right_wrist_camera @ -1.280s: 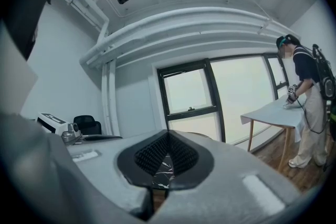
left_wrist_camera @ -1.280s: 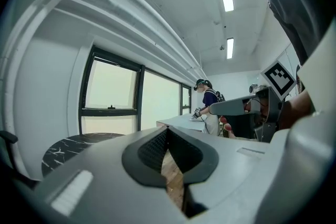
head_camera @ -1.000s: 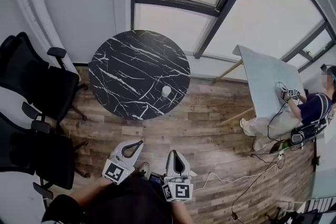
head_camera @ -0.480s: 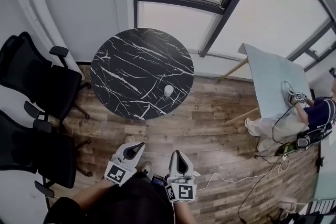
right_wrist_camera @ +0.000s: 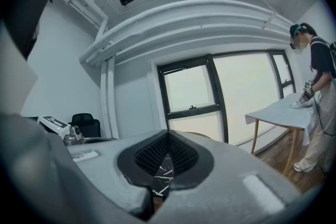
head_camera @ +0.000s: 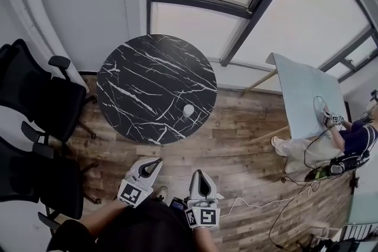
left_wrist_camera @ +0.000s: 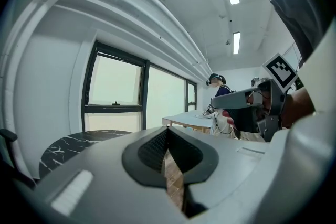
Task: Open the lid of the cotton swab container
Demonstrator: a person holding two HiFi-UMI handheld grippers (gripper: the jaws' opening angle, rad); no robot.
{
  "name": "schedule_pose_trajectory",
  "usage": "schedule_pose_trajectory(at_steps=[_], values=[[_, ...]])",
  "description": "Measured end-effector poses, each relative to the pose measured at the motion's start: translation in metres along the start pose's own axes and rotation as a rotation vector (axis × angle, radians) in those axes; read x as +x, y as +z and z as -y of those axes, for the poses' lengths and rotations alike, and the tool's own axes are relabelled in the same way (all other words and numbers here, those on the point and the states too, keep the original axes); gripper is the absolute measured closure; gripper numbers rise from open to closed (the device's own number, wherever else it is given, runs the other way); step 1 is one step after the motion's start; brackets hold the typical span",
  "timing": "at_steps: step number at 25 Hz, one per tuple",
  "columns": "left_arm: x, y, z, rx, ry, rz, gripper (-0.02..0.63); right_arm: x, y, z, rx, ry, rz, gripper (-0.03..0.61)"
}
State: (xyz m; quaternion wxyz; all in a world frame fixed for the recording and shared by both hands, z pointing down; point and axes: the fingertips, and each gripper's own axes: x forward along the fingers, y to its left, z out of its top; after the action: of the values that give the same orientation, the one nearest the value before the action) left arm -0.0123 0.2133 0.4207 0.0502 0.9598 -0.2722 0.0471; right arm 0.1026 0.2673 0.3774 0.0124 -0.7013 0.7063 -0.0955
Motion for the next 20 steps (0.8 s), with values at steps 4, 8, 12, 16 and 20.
schedule_pose_trajectory(at_steps=[4, 8, 12, 16, 20], values=[[0.015, -0.001, -0.023, -0.004, -0.005, -0.012, 0.615, 0.025, 0.002, 0.001, 0.002, -0.011, -0.002, 0.580], [0.032, -0.003, -0.043, -0.026, -0.015, -0.015, 0.615, 0.050, 0.004, 0.004, -0.003, -0.030, -0.011, 0.580], [0.048, -0.006, -0.061, -0.026, -0.033, -0.025, 0.615, 0.073, 0.007, 0.007, -0.011, -0.046, -0.018, 0.580], [0.059, -0.009, -0.081, -0.038, -0.049, -0.031, 0.615, 0.094, 0.009, 0.007, -0.019, -0.068, -0.030, 0.580], [0.066, -0.017, -0.097, -0.034, -0.078, -0.049, 0.616, 0.113, 0.008, 0.004, -0.027, -0.097, -0.044, 0.580]])
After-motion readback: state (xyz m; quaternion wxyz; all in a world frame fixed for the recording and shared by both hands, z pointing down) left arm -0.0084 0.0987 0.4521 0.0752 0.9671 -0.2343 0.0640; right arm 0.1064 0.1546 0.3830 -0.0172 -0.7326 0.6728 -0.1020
